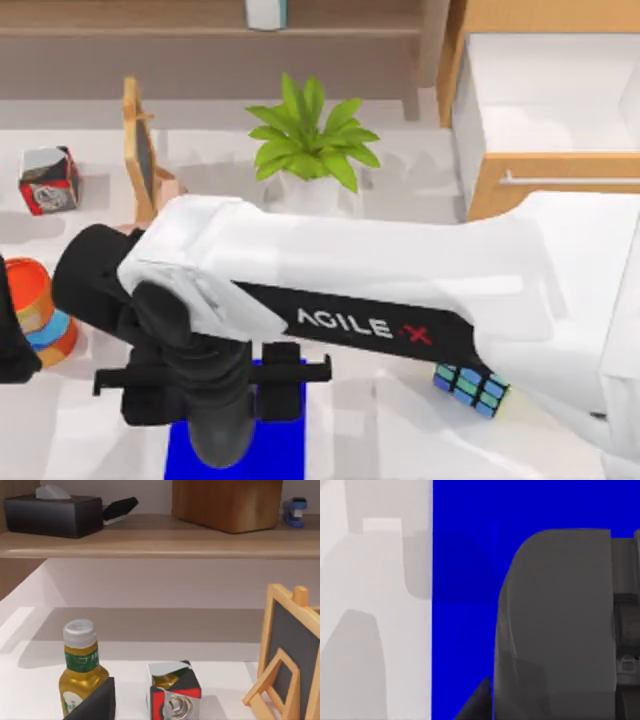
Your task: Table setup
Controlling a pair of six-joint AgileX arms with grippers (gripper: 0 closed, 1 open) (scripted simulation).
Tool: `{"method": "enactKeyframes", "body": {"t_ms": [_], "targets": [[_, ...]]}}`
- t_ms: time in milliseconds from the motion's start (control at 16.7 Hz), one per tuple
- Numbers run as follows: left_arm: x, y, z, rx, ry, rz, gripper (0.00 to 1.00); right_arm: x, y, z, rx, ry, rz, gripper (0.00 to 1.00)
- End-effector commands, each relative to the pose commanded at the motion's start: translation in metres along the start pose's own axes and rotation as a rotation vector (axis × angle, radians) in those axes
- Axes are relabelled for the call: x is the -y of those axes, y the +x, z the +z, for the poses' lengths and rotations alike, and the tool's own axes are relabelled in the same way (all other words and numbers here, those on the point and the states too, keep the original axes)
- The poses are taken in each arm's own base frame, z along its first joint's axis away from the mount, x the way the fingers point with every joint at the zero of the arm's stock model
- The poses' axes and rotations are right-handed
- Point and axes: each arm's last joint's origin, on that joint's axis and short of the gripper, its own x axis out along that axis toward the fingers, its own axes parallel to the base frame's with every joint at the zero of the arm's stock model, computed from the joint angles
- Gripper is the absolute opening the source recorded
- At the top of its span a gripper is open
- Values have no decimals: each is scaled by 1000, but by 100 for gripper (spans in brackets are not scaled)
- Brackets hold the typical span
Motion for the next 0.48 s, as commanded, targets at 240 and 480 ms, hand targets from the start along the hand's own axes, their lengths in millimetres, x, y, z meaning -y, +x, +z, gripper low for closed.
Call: {"method": "enactKeyframes", "body": {"t_ms": [240,480], "targets": [[0,0,0,0,0,0,100,4,17,7,-10,18,-23,0],[0,0,0,0,0,0,100,5,19,8,-13,19,-29,0]]}}
